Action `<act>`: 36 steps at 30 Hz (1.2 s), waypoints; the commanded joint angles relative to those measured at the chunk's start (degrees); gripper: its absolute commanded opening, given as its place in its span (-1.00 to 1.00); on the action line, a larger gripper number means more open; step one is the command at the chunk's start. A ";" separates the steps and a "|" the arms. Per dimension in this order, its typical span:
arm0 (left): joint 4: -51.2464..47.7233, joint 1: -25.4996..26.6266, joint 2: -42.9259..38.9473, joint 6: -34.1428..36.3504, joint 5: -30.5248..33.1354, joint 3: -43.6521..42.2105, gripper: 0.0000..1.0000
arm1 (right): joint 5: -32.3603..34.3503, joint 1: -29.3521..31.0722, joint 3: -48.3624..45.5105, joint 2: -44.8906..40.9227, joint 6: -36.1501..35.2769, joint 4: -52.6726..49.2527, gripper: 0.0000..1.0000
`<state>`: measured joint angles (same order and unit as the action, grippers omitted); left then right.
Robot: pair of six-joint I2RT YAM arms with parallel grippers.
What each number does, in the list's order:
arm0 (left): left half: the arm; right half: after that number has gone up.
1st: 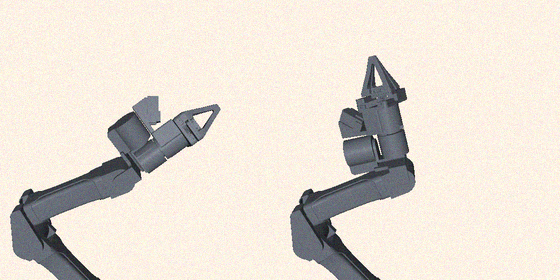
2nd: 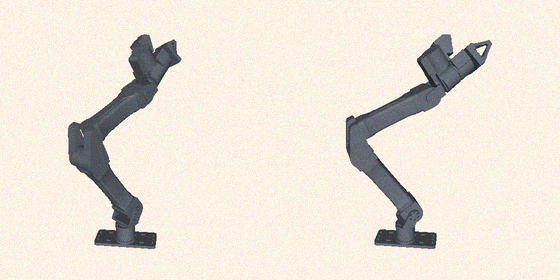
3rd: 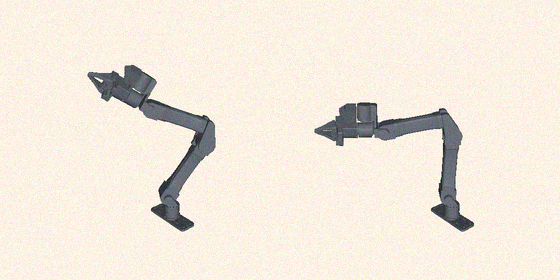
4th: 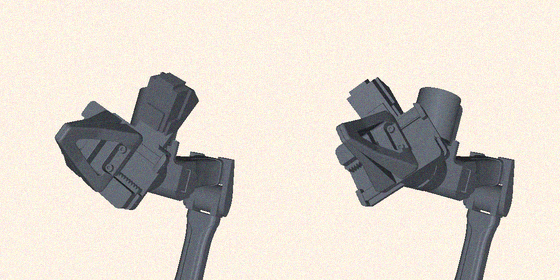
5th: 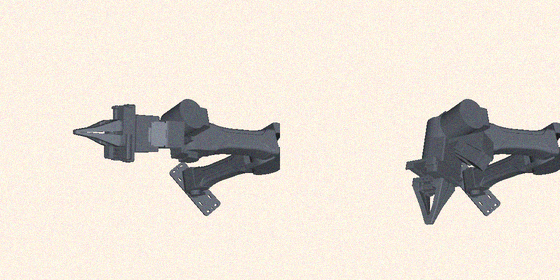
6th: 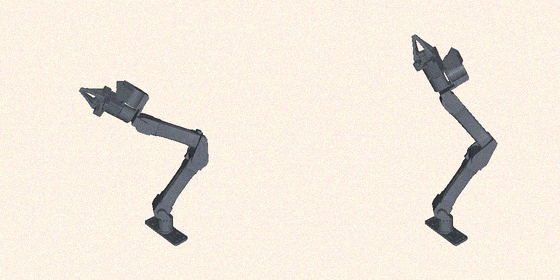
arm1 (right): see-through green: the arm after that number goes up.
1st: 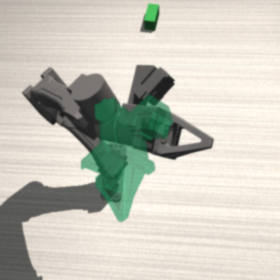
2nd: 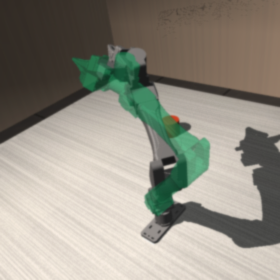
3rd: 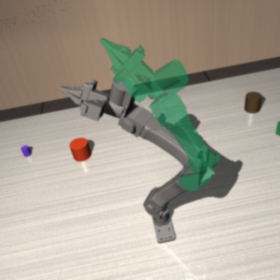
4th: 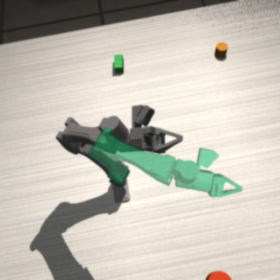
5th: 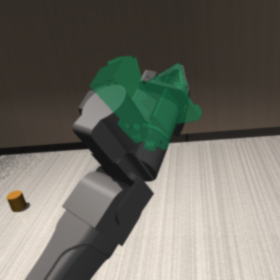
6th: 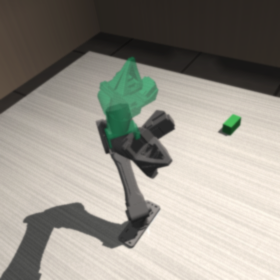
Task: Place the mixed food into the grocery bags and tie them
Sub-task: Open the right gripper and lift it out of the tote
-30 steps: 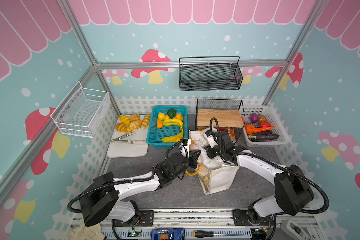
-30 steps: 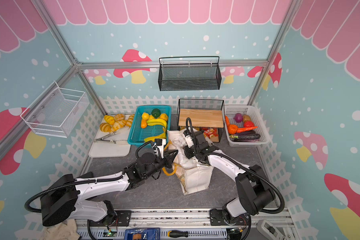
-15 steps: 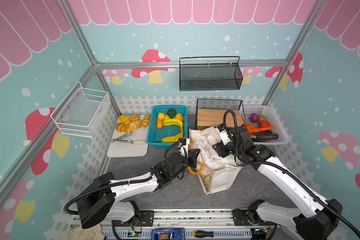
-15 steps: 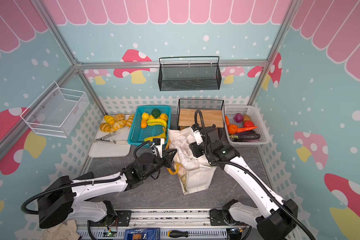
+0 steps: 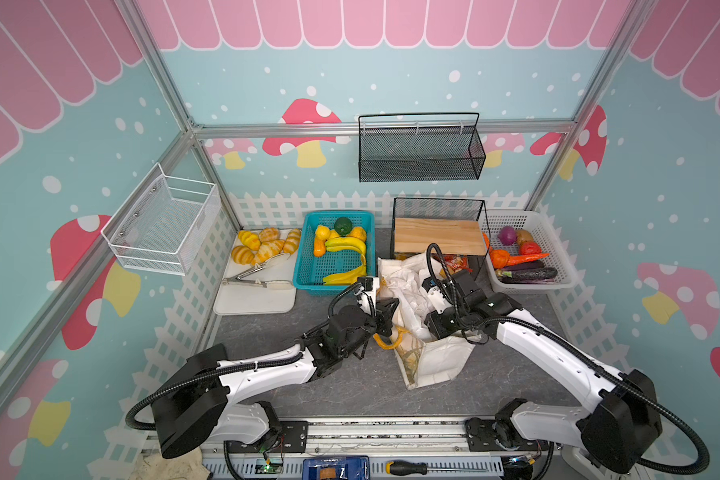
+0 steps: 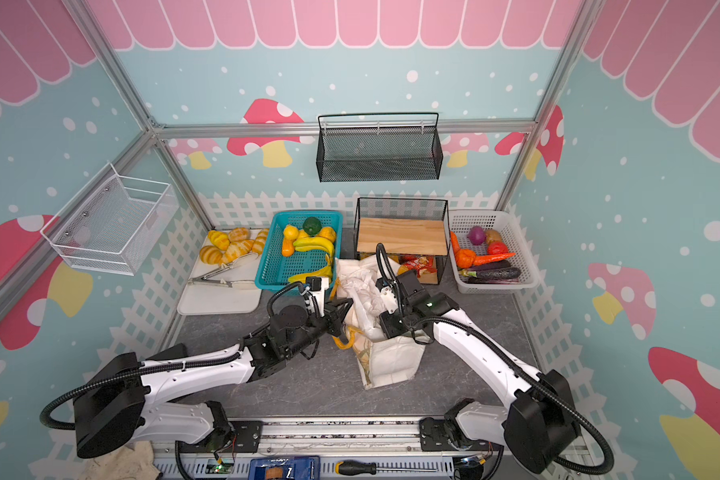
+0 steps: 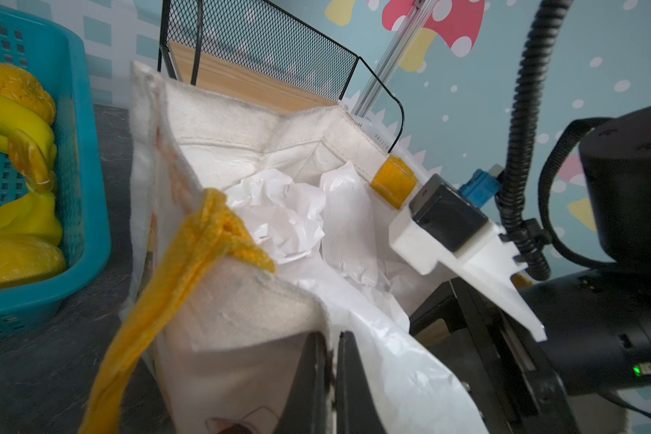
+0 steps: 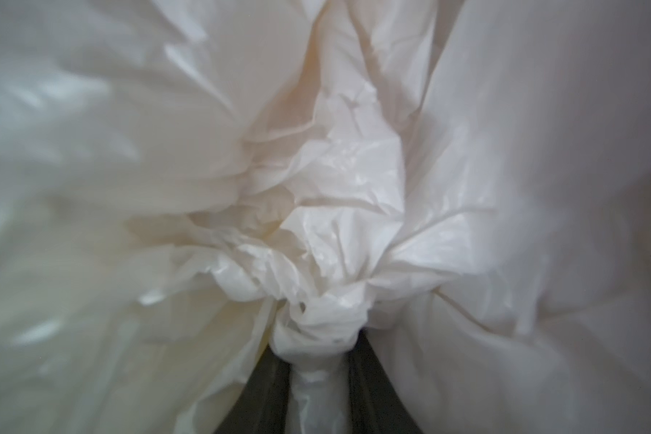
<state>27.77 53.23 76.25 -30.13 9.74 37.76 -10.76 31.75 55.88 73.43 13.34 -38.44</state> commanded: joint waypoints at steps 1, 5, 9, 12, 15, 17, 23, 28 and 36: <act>-0.45 -0.37 0.29 0.29 -0.39 0.83 -1.00 | -2.91 0.99 -2.90 5.32 -0.80 3.97 -0.43; 0.22 -0.32 0.55 -0.37 -1.05 0.48 -1.00 | -1.75 1.12 -5.83 7.42 -0.35 9.12 -0.39; -0.29 -0.37 -0.45 0.15 -0.86 0.06 -1.00 | 3.84 1.10 -3.20 1.93 -2.09 7.99 -0.20; -0.66 -0.36 -1.55 0.85 0.00 -0.29 -1.00 | 4.97 1.05 -1.11 -4.76 -3.79 10.13 -0.04; -0.72 -0.32 -2.60 1.26 0.80 -0.64 -1.00 | 2.20 1.16 -0.09 -7.97 -4.63 14.03 0.02; -0.93 -0.37 -2.94 1.39 0.81 -0.60 -1.00 | -0.59 1.66 0.13 -7.67 -4.25 16.92 0.03; -1.74 -0.33 -3.12 0.78 0.46 -0.43 -1.00 | -0.64 3.33 -0.61 -0.40 -3.11 22.72 -0.04; -2.17 -0.32 -3.90 0.68 0.64 -1.14 -1.00 | 4.11 3.33 -4.67 4.17 -2.80 23.82 -0.16; -3.08 -0.32 -6.40 4.16 0.80 -1.63 -0.50 | 9.54 3.09 -1.32 -4.60 -5.28 20.00 0.11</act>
<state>25.02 52.66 71.92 -28.12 10.55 36.60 -5.15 34.92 52.51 73.71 9.63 -16.56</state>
